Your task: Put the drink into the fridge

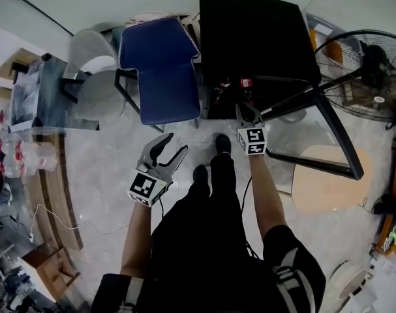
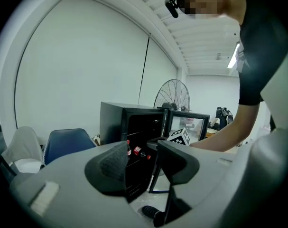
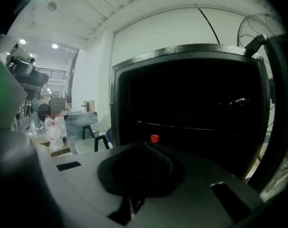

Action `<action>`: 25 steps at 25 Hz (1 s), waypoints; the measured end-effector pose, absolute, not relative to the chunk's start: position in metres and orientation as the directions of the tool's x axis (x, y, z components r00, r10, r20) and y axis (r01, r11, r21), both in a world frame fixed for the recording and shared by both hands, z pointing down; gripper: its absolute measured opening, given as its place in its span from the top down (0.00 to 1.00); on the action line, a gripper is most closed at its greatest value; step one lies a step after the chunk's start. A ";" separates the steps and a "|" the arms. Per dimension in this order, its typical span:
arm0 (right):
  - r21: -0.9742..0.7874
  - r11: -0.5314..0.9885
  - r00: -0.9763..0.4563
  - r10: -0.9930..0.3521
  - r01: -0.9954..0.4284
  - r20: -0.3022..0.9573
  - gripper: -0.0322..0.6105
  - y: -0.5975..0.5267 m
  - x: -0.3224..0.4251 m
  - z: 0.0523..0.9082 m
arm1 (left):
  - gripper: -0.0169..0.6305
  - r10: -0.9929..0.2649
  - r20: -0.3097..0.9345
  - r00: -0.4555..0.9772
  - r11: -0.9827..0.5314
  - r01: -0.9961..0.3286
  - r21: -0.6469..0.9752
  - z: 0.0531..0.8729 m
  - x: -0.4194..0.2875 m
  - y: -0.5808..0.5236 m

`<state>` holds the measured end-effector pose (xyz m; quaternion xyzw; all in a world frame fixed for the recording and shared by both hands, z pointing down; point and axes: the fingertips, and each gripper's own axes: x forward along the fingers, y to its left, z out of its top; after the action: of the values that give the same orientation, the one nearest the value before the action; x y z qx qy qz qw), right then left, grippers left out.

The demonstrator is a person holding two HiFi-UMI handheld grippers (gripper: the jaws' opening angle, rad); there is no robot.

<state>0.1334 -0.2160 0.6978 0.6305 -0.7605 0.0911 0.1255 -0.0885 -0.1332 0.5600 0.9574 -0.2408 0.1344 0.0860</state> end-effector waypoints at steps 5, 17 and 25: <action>0.047 0.212 -0.186 -0.926 -0.976 0.327 0.95 -0.189 0.122 0.687 | 0.84 -0.417 0.270 0.868 -0.883 -0.457 0.104 0.560 -0.094 -0.124; 0.085 0.184 -0.146 -0.932 -0.979 0.330 0.95 -0.125 0.131 0.640 | 0.97 -0.336 0.200 0.920 -0.928 -0.360 0.097 0.542 -0.084 -0.115; 0.140 0.215 -0.159 -0.931 -0.967 0.327 0.95 -0.093 0.124 0.600 | 0.97 -0.308 0.186 0.933 -0.945 -0.322 0.052 0.517 -0.074 -0.118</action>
<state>0.1235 -0.0929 0.5998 0.6246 -0.7597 0.0507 0.1736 -0.0745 -0.1185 0.5167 0.9823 -0.1602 0.0880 0.0406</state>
